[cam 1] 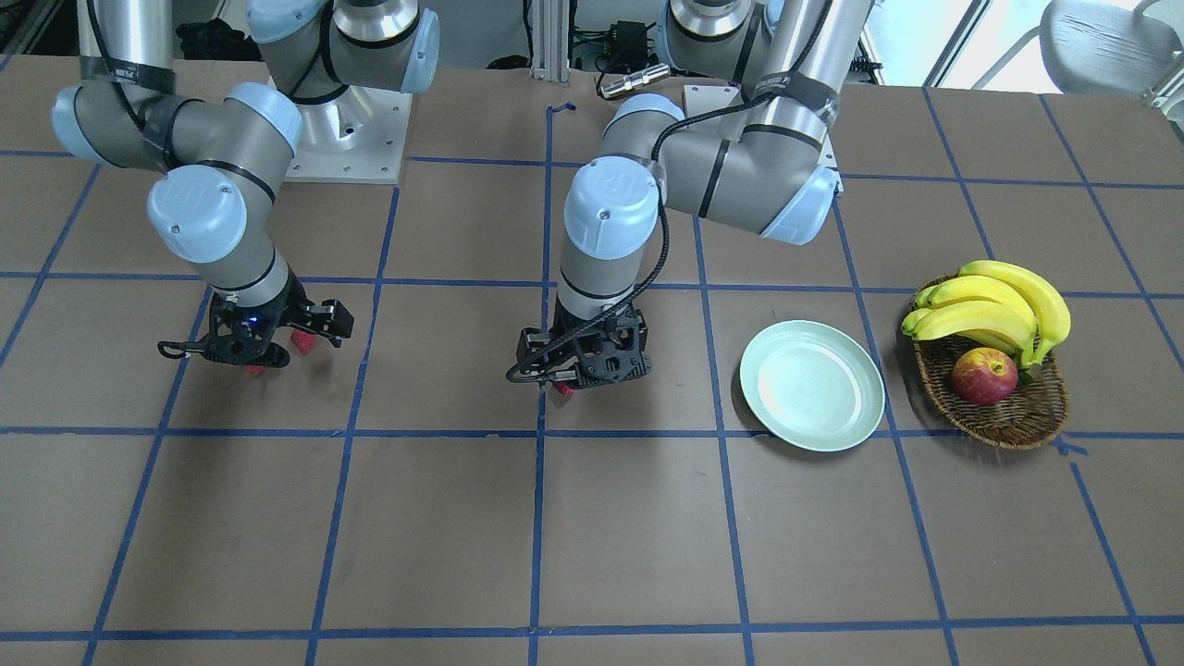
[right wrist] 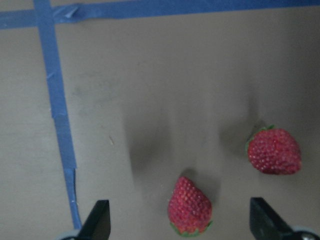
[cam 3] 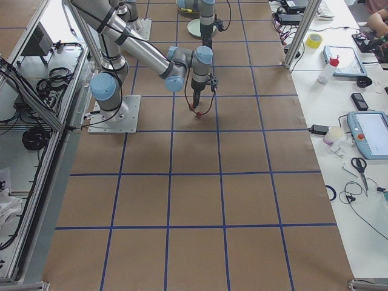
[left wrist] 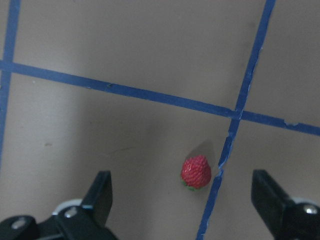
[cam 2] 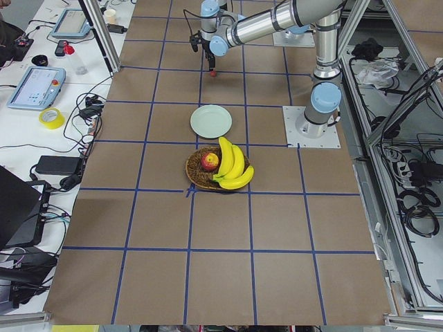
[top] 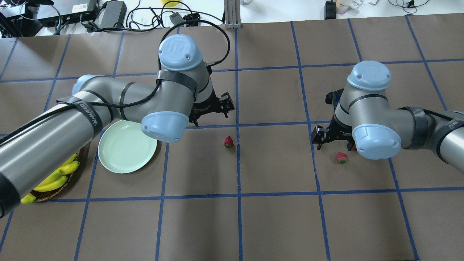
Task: Collect all strawberries into plate
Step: 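Grasp the middle strawberry with the left gripper while the right grasps another strawberry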
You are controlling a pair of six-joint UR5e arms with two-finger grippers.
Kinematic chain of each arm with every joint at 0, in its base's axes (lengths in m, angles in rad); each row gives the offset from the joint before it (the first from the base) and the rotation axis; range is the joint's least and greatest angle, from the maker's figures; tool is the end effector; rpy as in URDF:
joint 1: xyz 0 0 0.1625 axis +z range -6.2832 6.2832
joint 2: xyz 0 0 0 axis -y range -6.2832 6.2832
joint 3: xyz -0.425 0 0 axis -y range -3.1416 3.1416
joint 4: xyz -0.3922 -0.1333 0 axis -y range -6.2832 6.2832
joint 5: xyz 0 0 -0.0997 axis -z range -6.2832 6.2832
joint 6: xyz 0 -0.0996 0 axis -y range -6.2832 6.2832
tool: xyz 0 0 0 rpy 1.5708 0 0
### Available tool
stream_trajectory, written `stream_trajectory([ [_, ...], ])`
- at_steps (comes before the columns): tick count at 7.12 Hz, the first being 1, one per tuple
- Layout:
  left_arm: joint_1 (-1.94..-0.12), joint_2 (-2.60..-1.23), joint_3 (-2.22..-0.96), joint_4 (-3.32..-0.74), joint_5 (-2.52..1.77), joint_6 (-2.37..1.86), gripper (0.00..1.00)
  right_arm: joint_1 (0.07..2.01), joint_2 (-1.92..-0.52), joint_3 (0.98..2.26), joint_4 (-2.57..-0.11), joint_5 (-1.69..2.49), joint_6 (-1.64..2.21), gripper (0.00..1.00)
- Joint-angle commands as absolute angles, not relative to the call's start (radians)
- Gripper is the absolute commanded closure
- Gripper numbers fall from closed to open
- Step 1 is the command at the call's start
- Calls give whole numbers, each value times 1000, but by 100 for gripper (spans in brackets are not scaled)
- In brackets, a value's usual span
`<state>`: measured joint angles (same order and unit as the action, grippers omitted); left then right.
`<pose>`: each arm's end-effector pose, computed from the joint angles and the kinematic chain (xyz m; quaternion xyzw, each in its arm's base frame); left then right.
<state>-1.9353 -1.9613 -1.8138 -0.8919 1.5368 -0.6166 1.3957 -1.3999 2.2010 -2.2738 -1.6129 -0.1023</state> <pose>-0.3352 -0.4950 0.2284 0.1253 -0.9917 0.0120 0.0257 0.0514 -0.4505 0.1909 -0.0353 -0.9980 -0.0515 0.0140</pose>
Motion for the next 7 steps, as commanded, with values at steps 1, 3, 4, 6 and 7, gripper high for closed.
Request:
stream_trajectory([
  [1,-1965,-2026,-1815,-839,1571,-650,0,1368,-1399,2247,-2326,-1600,-127,5],
  [3,-1965,-2051,-1818,-835,1633,-649,6,1368,-1391,2247,-2327,-1598,-136,34],
  [4,-1965,-2052,-1822,-834,1635,-646,27,1368,-1391,2247,-2327,-1598,-137,55],
  [6,-1964,-2051,-1824,-842,1583,-647,48,1368,-1391,2244,-2327,-1601,-135,88],
  [7,-1965,-2052,-1835,-844,1583,-646,86,1368,-1391,2241,-2330,-1603,-132,91],
])
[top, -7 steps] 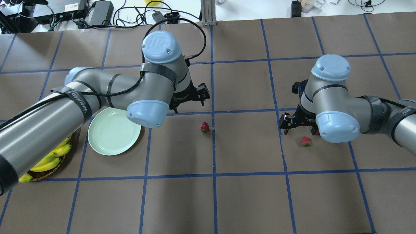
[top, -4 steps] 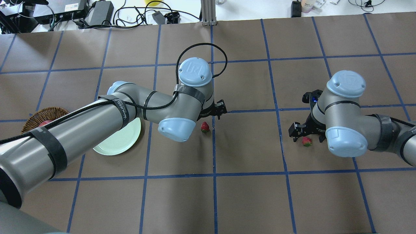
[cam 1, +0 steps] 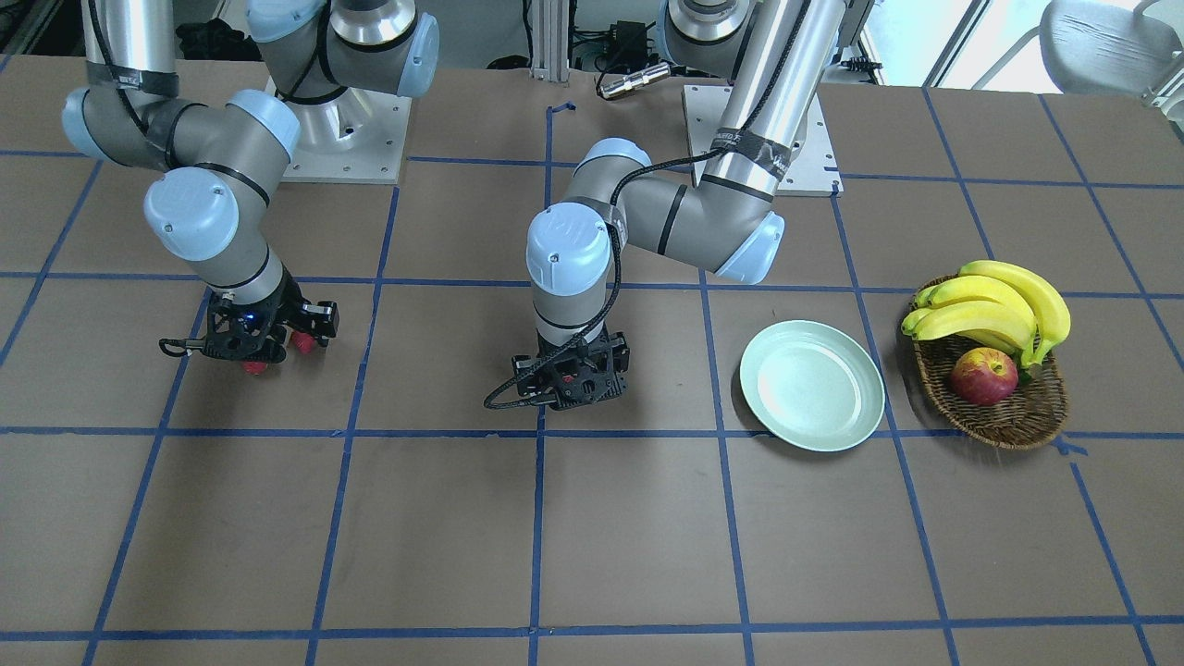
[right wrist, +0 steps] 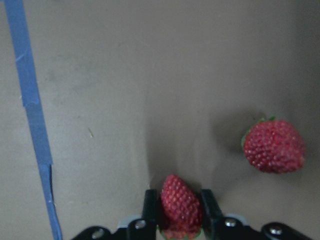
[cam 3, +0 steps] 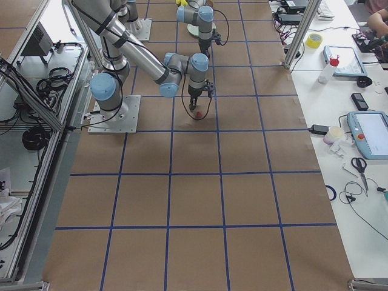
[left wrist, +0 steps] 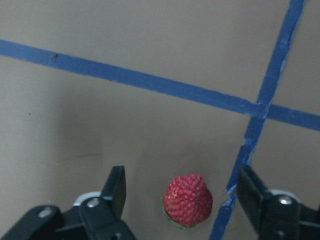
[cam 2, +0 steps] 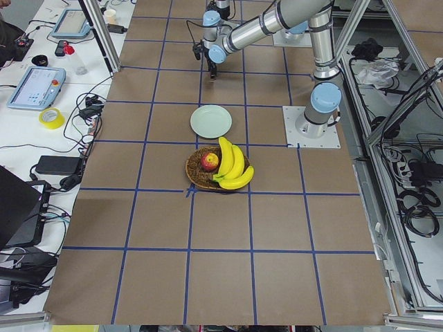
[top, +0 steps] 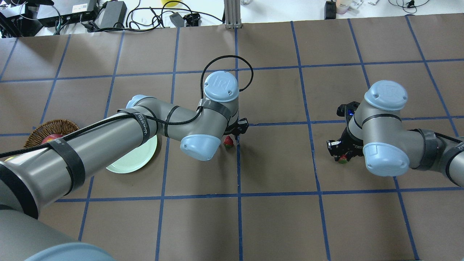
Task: Collect all strawberries into plate
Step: 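Drop the strawberry into the plate with the left gripper while the right sets another mid-table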
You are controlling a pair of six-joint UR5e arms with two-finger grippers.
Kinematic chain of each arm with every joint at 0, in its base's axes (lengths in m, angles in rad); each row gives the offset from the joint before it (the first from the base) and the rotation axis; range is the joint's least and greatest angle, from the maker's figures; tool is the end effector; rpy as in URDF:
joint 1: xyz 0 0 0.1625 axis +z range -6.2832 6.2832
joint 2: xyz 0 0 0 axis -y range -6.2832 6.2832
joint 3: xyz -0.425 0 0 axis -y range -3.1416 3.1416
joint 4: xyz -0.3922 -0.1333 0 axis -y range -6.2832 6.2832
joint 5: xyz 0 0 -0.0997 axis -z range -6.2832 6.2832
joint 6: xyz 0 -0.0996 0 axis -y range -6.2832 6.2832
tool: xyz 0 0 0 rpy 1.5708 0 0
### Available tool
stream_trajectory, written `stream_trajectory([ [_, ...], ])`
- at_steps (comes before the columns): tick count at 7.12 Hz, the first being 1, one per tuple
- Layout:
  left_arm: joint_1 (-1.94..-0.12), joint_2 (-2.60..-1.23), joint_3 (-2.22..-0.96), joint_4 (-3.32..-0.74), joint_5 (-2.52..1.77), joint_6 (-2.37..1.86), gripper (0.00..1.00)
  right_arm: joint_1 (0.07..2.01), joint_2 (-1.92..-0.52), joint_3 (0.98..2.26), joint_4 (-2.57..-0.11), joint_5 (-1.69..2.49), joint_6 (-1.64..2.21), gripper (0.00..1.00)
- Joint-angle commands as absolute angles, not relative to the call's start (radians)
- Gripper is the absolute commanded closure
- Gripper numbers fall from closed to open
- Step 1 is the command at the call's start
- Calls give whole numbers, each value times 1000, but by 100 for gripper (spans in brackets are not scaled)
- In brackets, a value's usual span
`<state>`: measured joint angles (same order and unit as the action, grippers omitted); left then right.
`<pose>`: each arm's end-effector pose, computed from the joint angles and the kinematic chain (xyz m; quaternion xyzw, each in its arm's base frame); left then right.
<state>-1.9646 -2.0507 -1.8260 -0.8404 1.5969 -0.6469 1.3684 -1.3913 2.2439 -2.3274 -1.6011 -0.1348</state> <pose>-0.3457 -0.4913 0.1764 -0.1262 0.9919 -0.0044 0.0125 0.0425 -0.4412 0.1767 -0.0330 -0.9982 -0.0498 0.0069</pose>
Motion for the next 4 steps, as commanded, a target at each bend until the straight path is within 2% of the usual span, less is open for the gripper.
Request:
stream_trajectory([
  [1,-1964,-2049,-1850,-833,1582,-643,100,1371,-1399,2229,-2327,-1598,-121,91],
  [3,-1901,-2001,-1842,-834,1588,-497,100,1466,-1402,2179,-2310,-1601,-22,91],
  [4,-1785,-1956,-1851,-869,1574,-421,100,1539,-1401,2157,-2309,-1600,92,91],
])
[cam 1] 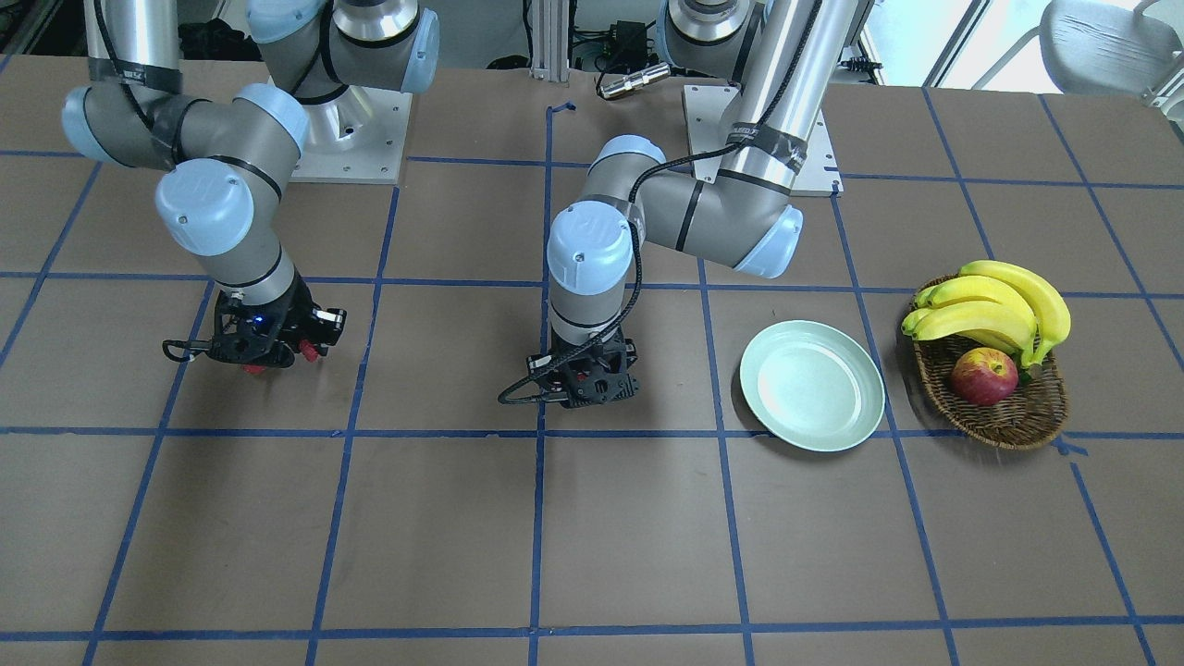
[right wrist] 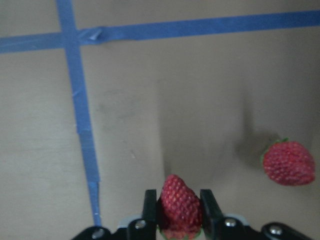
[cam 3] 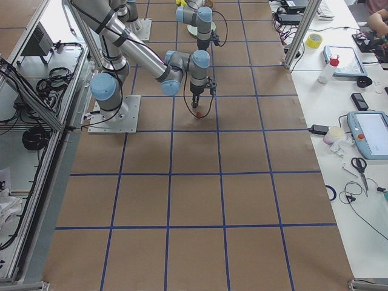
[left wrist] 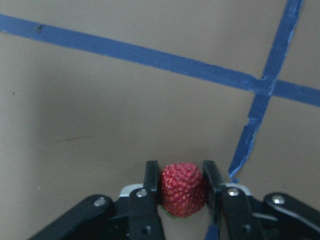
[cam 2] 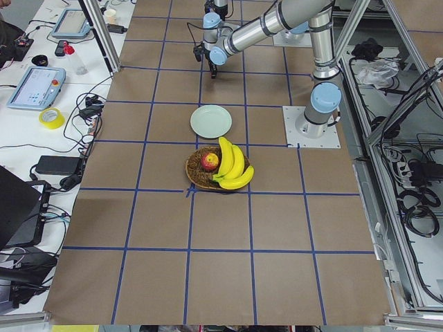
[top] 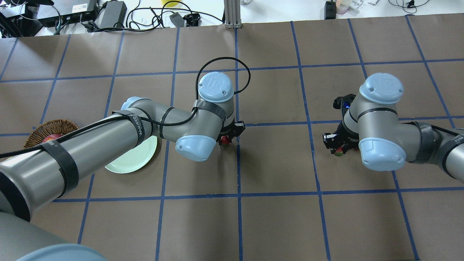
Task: Collect all strawberries into plate
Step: 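Drop the strawberry into the plate with the left gripper while the right sets another mid-table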
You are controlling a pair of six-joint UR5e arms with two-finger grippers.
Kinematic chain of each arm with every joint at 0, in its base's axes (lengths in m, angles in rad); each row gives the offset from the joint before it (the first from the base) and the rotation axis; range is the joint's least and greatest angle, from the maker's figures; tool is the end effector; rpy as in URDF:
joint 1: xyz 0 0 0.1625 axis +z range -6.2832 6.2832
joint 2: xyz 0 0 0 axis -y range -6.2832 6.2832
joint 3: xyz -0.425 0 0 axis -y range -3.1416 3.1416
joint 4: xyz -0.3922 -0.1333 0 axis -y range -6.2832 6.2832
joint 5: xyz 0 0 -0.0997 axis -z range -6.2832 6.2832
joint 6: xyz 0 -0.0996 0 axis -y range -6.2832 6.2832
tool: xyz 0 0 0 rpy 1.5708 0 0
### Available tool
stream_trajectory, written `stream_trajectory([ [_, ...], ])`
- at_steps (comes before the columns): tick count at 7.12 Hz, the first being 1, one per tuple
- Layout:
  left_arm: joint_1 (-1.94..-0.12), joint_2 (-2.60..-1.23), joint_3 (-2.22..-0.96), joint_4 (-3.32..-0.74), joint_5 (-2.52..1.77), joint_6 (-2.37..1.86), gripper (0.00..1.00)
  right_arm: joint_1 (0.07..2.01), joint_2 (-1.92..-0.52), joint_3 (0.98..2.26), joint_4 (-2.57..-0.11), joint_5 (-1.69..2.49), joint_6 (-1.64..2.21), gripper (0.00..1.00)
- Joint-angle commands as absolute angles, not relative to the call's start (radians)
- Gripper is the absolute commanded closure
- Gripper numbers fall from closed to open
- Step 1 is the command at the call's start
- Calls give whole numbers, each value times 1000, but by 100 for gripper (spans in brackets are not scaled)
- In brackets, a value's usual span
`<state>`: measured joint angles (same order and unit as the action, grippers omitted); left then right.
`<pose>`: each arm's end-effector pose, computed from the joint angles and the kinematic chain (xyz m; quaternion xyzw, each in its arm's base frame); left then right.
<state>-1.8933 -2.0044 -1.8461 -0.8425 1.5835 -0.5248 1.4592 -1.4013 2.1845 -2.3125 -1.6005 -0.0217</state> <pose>-0.3084 -0.5062 0.1952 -0.1010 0.9948 -0.0114 0.0018 0.0800 -0.4569 0.2011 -0.0446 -0.9987 -0.0217 0.0134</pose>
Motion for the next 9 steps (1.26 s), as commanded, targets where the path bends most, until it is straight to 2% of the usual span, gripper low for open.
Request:
stream_trajectory([
  [1,-1716,-1912,-1845,-906,1559,-278,100,1621,-1397,2105,-2255,-1557,220,91],
  [5,-1446,-1847,-1856,-1015,1554,175,100,1882,-1258,1887,-2216,-1417,727,92],
  [7,-1346,-1865,-1919,-1002,1497,281,100,2009,-1087,1713,-2260,-1401,927,92],
  [8,-1329,-1879,-1942,-961,1503,341,100,2051,-1022,1642,-2260,-1401,1012,88],
  [9,-1324,-1893,-1966,-942,1508,345,100,2063,-996,1638,-2260,-1402,1017,85],
])
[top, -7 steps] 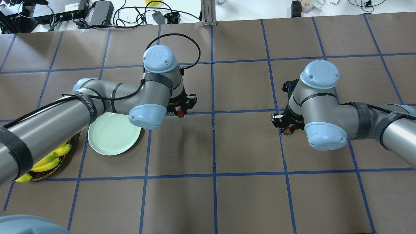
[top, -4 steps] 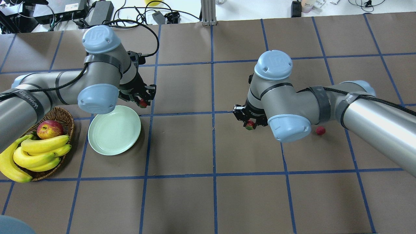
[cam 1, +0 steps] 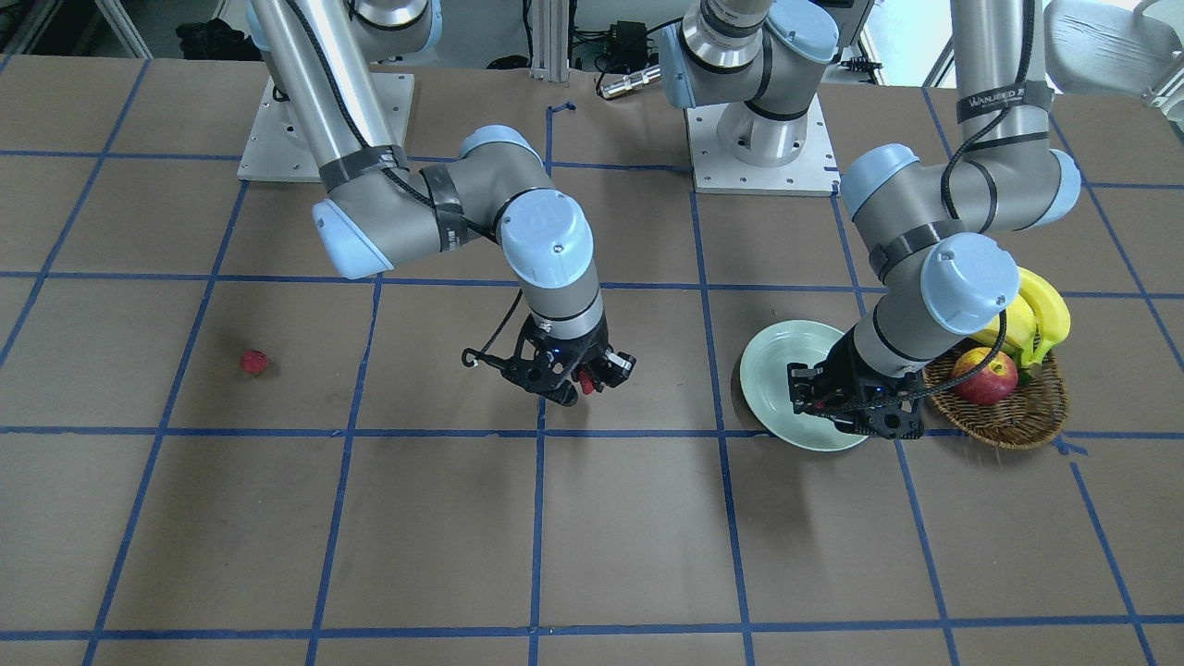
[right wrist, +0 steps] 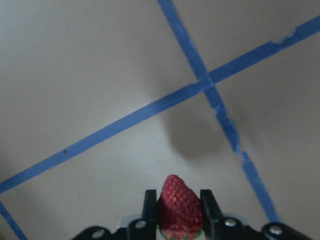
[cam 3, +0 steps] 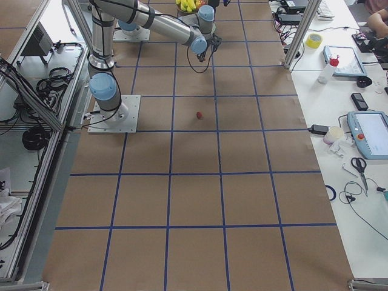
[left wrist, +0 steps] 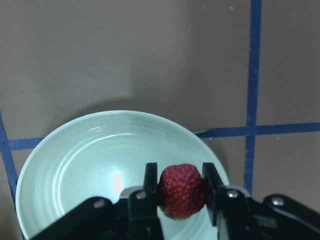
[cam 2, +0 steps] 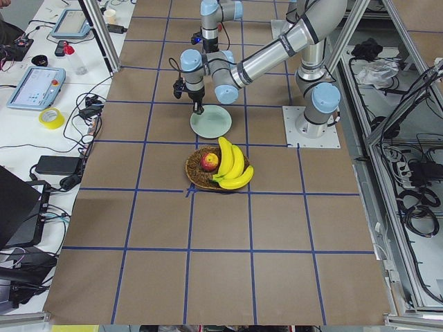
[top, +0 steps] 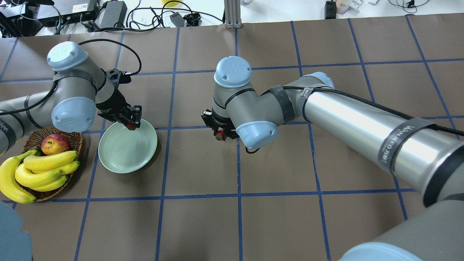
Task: Collect all strawberries into plate
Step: 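Drop the strawberry into the plate with the left gripper while the right sets another mid-table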
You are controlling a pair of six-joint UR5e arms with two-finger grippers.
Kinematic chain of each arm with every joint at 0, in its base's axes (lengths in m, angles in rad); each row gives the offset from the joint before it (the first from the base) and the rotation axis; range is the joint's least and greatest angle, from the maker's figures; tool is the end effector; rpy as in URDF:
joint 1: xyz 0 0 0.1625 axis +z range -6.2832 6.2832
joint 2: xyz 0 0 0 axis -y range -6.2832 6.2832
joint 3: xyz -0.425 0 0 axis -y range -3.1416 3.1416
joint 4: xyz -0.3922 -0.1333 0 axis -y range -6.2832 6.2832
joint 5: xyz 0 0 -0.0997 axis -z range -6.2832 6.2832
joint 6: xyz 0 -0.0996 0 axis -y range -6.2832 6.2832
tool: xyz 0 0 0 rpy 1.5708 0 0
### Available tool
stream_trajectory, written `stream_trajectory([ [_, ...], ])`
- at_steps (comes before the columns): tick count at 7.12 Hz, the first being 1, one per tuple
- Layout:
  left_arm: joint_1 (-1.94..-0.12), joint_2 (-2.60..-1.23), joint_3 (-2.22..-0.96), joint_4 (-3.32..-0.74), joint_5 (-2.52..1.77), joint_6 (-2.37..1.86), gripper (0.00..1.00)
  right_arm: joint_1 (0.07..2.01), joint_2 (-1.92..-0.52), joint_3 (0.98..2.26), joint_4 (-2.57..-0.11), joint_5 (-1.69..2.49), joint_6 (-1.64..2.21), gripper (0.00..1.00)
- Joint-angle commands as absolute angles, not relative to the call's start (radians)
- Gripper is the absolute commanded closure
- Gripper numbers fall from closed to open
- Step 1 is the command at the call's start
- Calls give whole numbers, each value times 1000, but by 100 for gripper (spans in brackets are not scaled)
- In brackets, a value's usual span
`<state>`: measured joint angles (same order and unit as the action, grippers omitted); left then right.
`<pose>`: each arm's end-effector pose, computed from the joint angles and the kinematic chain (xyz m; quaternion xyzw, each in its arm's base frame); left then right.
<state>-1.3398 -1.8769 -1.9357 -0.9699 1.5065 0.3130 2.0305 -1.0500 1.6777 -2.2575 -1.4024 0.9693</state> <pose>-0.0152 -0.5457 0.2177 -0.0398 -0.9981 -0.0251 0.0404 0.4158 -0.5018 0.2087 0.2486 0.9645 0.0329 0.0828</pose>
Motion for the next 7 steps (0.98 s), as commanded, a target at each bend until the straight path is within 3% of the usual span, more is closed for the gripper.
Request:
stream_trajectory([
  [1,-1322,-1893,-1976,-939,1514,348,71,2065,-983,1643,-2264,-1401,1014,83],
  [2,-1322,-1893,-1970,-939,1514,350,3,2065,-979,1661,-2264,-1407,1002,75],
  [3,-1322,-1884,-1947,-949,1519,353,0,2063,-980,1666,-2264,-1413,1000,29],
  [4,-1324,-1872,-1898,-998,1517,341,0,2063,-989,1666,-2260,-1411,993,0],
  [6,-1370,-1838,-1775,-1170,1505,233,0,2030,-1059,1669,-2232,-1419,814,0],
  [7,-1438,-1838,-1779,-1178,1497,112,0,1963,-1113,1669,-2135,-1446,708,0],
])
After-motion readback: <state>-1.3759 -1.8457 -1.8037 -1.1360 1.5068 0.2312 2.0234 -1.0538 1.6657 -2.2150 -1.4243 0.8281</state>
